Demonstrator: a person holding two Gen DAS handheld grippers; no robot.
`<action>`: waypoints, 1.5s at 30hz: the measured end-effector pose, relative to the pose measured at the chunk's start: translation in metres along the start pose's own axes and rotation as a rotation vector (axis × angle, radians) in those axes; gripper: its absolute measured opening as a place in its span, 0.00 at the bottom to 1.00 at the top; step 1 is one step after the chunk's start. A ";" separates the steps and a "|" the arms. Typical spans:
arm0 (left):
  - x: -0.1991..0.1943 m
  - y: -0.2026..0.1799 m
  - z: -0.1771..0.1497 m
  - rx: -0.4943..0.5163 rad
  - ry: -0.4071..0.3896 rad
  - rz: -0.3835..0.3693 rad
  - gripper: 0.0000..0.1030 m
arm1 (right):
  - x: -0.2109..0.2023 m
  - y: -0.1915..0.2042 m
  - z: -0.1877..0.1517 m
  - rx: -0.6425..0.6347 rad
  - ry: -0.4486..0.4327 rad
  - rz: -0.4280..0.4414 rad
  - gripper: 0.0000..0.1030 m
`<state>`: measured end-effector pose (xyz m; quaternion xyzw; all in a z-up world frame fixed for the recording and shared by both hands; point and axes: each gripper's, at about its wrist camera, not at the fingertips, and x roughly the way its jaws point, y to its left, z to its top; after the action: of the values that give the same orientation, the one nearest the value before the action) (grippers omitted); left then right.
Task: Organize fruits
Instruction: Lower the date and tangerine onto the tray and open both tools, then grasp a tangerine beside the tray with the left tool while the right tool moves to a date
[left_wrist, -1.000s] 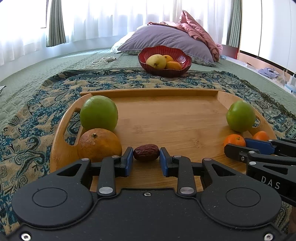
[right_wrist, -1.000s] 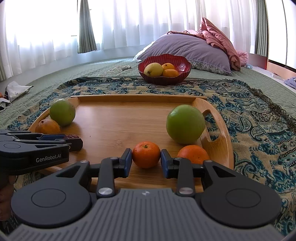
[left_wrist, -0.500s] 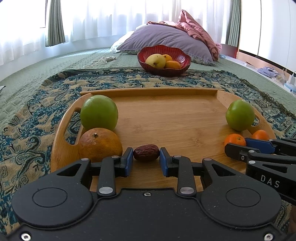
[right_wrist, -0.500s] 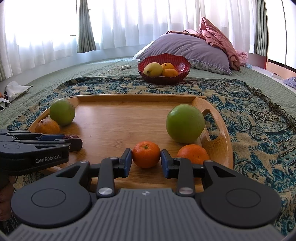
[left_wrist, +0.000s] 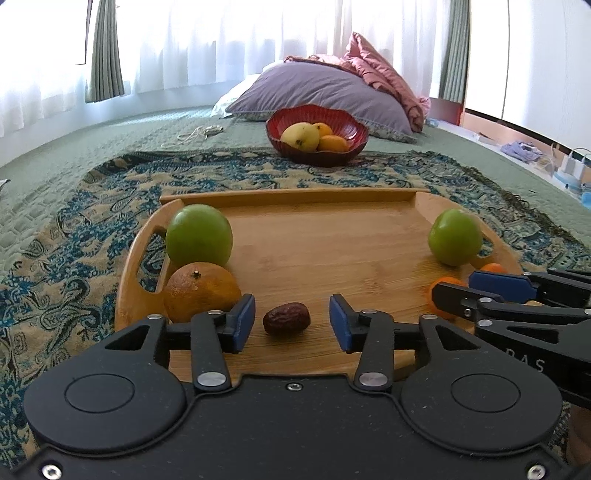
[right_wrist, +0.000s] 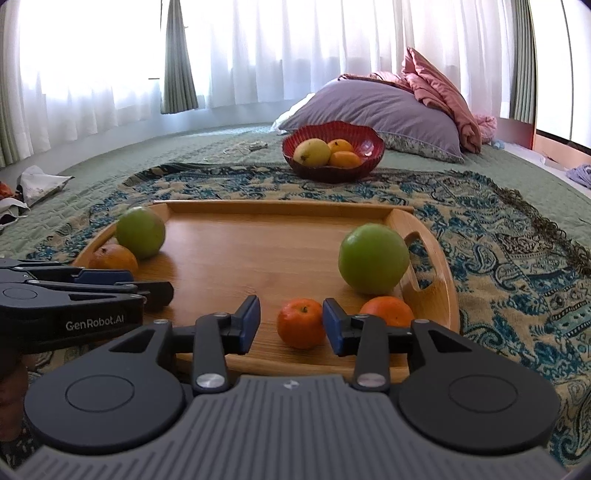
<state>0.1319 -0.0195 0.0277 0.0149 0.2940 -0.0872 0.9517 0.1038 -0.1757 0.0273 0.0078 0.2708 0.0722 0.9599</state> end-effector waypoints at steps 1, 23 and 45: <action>-0.003 -0.001 -0.001 0.003 -0.003 -0.003 0.44 | -0.002 0.001 0.000 -0.006 -0.003 0.001 0.56; -0.057 0.003 -0.043 0.048 0.030 -0.072 0.66 | -0.042 0.014 -0.028 -0.146 -0.018 0.063 0.64; -0.058 -0.006 -0.060 0.064 0.086 -0.191 0.49 | -0.048 0.014 -0.041 -0.169 -0.001 0.076 0.68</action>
<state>0.0501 -0.0116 0.0104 0.0208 0.3315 -0.1860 0.9247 0.0404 -0.1699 0.0181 -0.0631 0.2629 0.1309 0.9538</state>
